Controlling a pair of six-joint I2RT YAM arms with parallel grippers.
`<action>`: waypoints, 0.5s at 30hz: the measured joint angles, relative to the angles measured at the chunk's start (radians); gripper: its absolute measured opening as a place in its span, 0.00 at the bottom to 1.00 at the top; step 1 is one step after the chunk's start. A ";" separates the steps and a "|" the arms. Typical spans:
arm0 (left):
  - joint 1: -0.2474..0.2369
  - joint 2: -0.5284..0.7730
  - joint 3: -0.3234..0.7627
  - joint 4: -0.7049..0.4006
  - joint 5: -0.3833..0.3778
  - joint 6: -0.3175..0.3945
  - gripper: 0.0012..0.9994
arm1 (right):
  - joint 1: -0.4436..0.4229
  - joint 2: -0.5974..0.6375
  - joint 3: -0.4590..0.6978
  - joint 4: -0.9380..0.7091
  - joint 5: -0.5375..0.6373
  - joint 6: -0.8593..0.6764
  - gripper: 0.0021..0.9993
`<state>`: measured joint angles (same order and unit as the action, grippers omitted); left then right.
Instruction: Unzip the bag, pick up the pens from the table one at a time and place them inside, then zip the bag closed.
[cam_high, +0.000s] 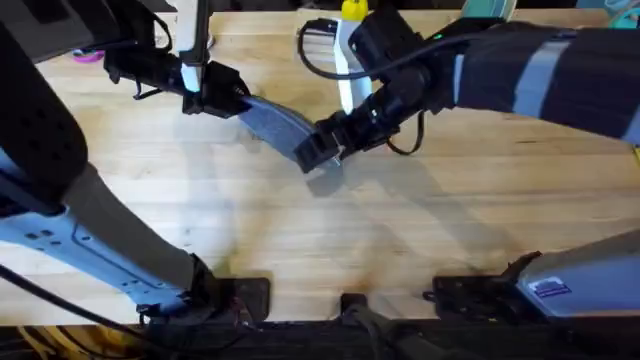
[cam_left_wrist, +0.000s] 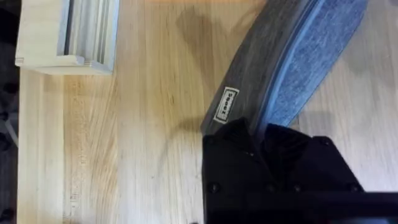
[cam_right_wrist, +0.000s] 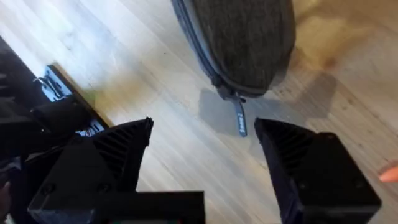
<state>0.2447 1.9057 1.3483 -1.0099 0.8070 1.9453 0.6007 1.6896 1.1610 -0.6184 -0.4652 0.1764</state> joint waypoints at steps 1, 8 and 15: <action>0.000 0.000 0.000 0.000 0.000 0.000 0.04 | 0.003 0.010 0.000 0.006 0.000 0.001 1.00; 0.000 0.000 0.000 0.000 0.000 0.000 0.04 | 0.006 0.036 -0.001 0.081 0.001 0.004 1.00; 0.000 0.000 0.000 0.000 0.000 0.000 0.04 | 0.006 0.036 -0.002 0.118 0.001 0.009 0.97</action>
<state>0.2447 1.9057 1.3483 -1.0096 0.8070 1.9453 0.6067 1.7256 1.1591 -0.5003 -0.4641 0.1855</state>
